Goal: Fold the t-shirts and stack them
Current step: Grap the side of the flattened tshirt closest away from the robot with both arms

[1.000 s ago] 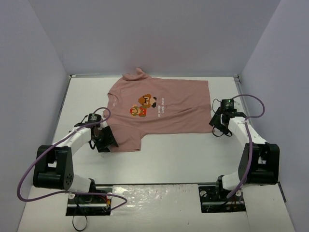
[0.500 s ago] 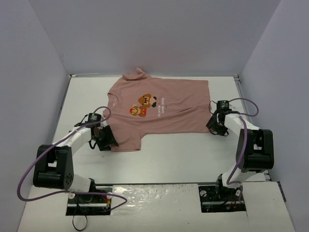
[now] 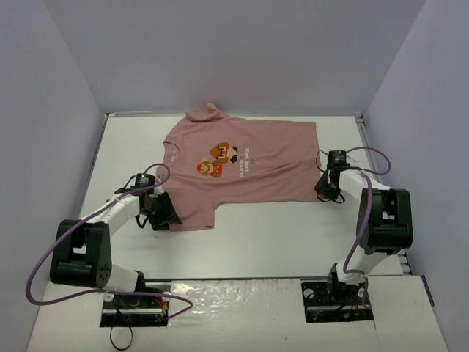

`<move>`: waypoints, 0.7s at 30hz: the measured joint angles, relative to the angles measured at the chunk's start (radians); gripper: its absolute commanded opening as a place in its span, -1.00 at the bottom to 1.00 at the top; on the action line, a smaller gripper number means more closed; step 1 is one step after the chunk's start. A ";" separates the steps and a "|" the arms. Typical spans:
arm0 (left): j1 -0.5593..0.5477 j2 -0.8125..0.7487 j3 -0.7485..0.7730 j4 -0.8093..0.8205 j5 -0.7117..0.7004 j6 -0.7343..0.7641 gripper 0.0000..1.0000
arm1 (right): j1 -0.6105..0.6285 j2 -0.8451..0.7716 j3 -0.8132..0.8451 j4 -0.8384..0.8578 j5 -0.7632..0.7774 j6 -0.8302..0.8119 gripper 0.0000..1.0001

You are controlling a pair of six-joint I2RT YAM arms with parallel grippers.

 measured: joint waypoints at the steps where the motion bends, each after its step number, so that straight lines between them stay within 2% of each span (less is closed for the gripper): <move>1: -0.002 -0.002 -0.006 0.002 0.001 -0.001 -0.19 | 0.000 0.000 0.000 0.001 0.002 0.002 -0.44; 8: -0.005 -0.035 -0.044 0.003 0.015 -0.015 -0.19 | 0.000 -0.018 -0.029 0.028 0.004 0.021 -0.36; 12: -0.006 -0.039 -0.048 0.003 0.018 -0.019 -0.19 | 0.000 -0.031 -0.042 0.025 0.009 0.023 -0.41; 16: -0.006 -0.042 -0.051 0.004 0.020 -0.019 -0.19 | 0.000 -0.032 -0.042 0.016 0.019 0.023 -0.58; 21: -0.025 -0.044 -0.054 0.005 0.019 -0.024 -0.23 | 0.000 -0.032 -0.042 0.005 0.022 0.024 -0.94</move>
